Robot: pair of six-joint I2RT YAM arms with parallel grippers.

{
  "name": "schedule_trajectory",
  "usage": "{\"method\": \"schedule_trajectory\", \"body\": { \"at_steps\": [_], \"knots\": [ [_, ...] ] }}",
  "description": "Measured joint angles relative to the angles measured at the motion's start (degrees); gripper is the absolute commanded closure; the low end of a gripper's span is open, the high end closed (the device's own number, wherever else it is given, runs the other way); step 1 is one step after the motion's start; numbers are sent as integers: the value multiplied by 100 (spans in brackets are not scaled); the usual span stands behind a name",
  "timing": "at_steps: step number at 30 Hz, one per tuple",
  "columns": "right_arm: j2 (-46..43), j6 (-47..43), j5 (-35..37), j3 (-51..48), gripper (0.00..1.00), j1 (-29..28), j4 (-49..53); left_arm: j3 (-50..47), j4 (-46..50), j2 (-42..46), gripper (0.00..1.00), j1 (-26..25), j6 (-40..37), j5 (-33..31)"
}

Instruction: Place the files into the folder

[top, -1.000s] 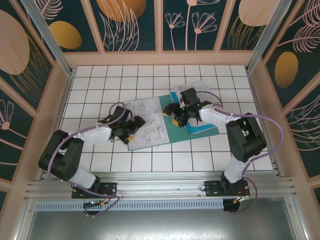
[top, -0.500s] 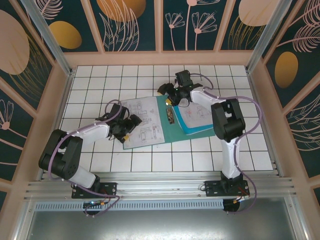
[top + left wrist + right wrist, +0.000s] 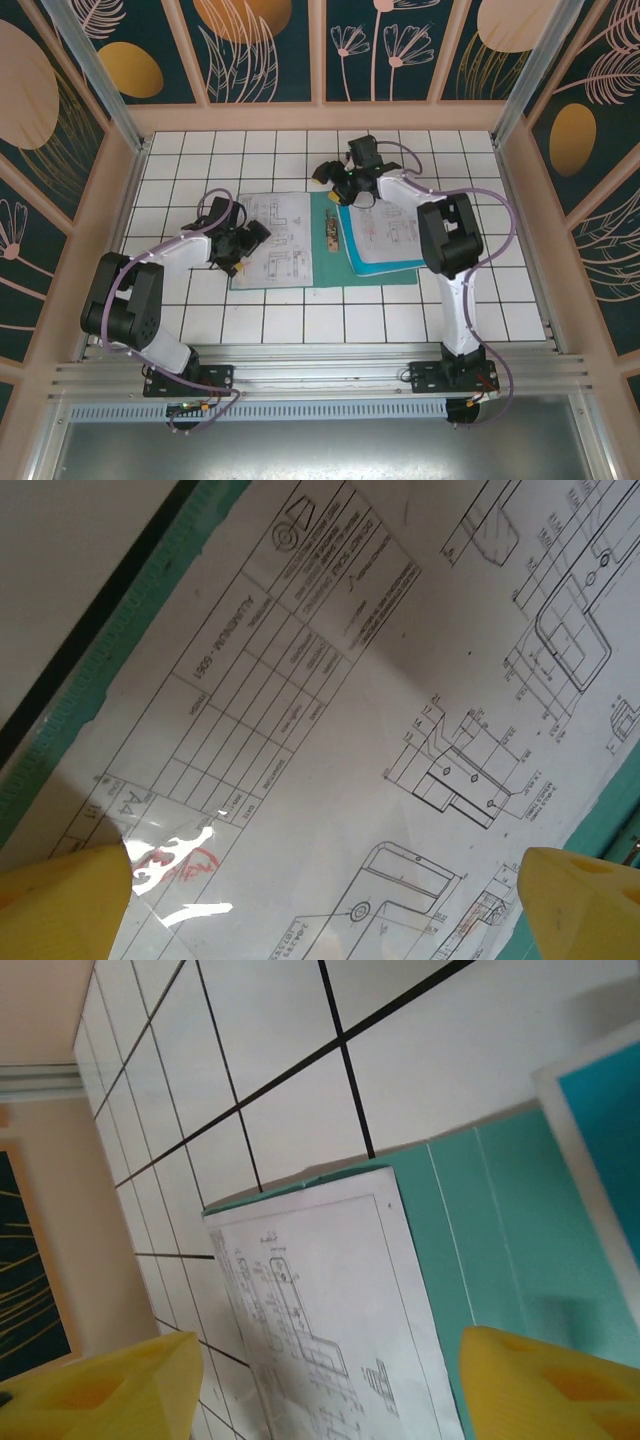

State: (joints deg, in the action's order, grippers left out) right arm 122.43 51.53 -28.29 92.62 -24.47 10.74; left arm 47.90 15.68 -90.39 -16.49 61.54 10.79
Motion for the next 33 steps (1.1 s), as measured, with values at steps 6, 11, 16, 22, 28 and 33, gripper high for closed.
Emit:
{"method": "schedule_trajectory", "body": {
  "at_steps": [6,11,16,22,28,33],
  "knots": [
    [-1926,7,-9,-2070,33,826,-595,468,118,33,9,-323,39,118],
    [-2509,175,-15,-3241,35,1517,-997,1084,-227,-374,25,-1338,409,623],
    [-2455,400,-96,-3727,36,1550,-1104,1445,-752,-1165,40,-2041,892,1193],
    [-2243,612,-184,-3740,36,1550,-1403,1676,-1143,-1858,52,-2459,1244,1777],
    [-2013,719,-219,-3740,36,1523,-1445,1683,-1403,-2103,53,-2632,1534,2065],
    [-1897,782,-267,-3790,37,1410,-1515,1703,-1733,-2240,54,-2704,1770,2179]
  ]
}}
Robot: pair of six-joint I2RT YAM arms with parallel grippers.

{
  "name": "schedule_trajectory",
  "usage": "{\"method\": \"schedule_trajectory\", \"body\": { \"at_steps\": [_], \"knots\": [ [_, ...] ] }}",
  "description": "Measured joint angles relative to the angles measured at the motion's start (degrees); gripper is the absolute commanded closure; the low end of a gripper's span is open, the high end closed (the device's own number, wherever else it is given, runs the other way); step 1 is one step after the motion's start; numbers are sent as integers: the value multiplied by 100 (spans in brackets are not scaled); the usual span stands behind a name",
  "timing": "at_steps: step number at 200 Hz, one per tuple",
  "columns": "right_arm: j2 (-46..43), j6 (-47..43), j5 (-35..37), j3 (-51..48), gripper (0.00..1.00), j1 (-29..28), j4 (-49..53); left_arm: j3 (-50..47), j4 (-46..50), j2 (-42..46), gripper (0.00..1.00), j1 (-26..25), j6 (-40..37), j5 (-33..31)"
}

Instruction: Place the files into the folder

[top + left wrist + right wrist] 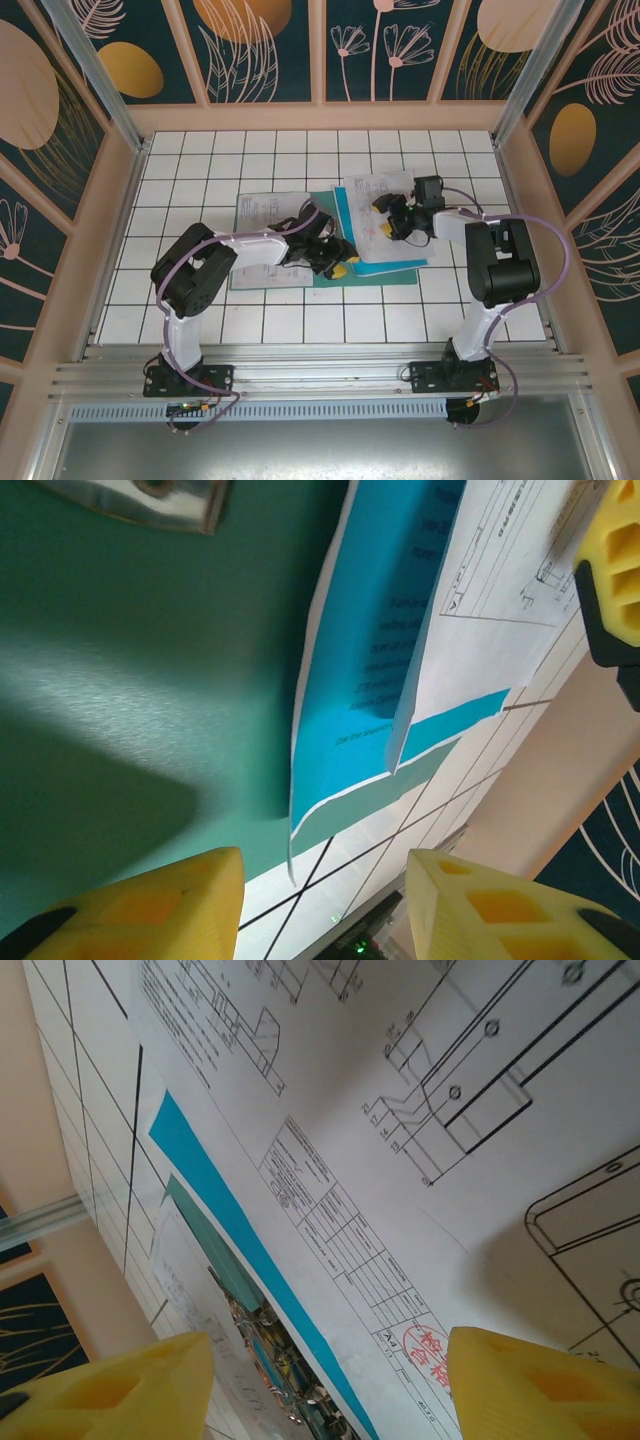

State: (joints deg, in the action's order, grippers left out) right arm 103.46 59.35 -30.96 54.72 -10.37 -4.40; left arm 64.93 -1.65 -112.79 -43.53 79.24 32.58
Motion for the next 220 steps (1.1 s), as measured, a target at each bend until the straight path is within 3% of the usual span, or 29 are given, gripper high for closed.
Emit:
{"method": "schedule_trajectory", "body": {
  "at_steps": [220],
  "knots": [
    [-319,101,-254,-896,37,-323,-487,35,-330,-293,67,-118,354,-33]
  ]
}}
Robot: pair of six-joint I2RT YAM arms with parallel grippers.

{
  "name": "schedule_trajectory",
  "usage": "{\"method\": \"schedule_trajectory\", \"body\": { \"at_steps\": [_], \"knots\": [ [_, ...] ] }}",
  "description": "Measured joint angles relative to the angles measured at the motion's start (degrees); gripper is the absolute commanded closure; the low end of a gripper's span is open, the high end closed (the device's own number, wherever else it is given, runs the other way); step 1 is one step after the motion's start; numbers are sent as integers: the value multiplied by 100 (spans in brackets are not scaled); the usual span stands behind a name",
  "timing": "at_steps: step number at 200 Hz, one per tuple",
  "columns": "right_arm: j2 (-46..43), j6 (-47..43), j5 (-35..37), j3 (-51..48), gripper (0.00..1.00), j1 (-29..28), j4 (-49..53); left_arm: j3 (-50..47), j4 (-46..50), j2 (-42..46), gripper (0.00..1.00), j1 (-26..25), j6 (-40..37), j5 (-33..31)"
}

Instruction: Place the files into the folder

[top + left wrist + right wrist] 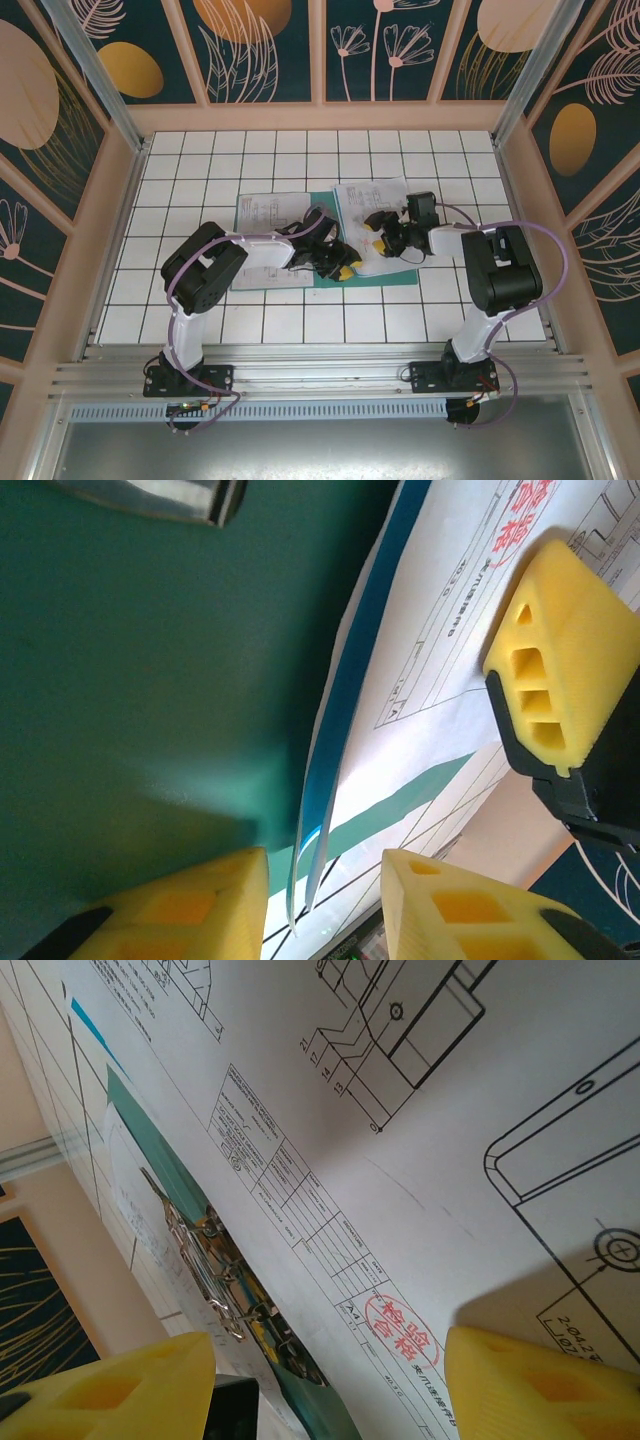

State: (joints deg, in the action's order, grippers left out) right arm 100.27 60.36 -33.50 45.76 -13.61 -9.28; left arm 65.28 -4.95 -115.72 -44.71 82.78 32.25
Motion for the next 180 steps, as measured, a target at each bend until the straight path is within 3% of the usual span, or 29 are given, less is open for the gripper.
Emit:
{"method": "schedule_trajectory", "body": {
  "at_steps": [180],
  "knots": [
    [-50,-42,0,-70,37,-44,-31,96,81,-39,74,0,-50,-138]
  ]
}}
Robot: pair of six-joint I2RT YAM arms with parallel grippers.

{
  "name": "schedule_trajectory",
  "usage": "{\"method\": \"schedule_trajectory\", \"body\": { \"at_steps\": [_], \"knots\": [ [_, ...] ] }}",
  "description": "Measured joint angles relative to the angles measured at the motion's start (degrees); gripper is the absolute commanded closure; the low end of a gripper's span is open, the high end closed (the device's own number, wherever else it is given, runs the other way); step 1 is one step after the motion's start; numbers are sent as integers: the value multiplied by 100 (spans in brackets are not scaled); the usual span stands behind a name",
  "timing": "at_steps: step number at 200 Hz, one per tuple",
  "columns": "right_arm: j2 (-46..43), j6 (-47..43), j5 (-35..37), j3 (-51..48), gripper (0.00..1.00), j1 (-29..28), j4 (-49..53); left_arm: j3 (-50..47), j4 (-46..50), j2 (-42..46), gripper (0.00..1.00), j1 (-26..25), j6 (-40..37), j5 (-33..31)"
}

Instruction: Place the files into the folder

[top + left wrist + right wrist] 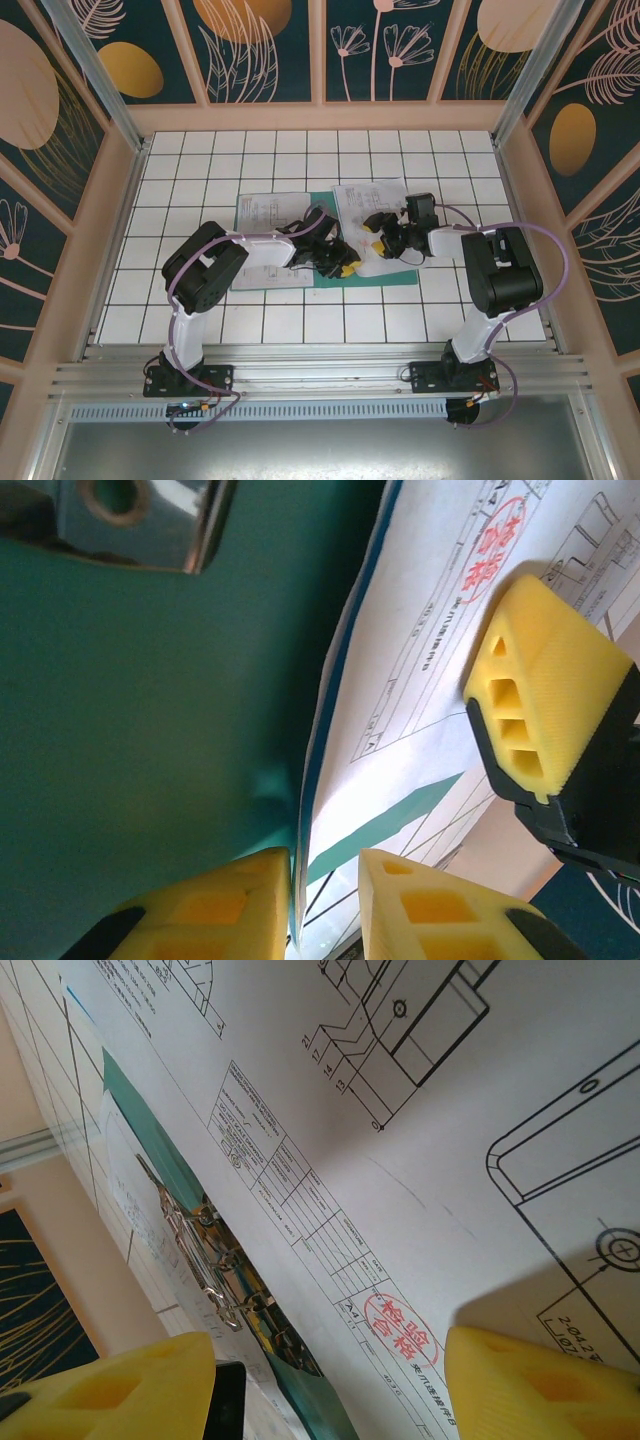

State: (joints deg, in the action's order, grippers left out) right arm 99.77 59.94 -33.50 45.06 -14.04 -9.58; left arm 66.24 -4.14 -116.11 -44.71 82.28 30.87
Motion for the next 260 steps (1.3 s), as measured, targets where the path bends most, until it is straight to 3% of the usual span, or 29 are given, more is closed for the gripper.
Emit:
{"method": "schedule_trajectory", "body": {
  "at_steps": [26,76,96,128,158,204,260],
  "knots": [
    [0,-85,2,20,37,-7,57,0,68,0,82,0,-48,-11],
    [0,-151,4,22,36,-22,74,0,138,-20,84,2,-87,-26],
    [0,-151,4,24,36,-22,74,0,149,-48,100,2,-107,-31],
    [0,-234,52,116,33,-52,236,0,177,-57,100,0,-142,-24],
    [-9,-638,382,662,28,-227,1008,-37,157,-52,100,2,-140,-20],
    [-452,-1038,791,1381,28,-348,1635,-323,133,157,100,24,-140,24],
    [-640,-1126,914,1449,28,-348,1902,-697,136,505,100,164,-144,177]
  ]
}}
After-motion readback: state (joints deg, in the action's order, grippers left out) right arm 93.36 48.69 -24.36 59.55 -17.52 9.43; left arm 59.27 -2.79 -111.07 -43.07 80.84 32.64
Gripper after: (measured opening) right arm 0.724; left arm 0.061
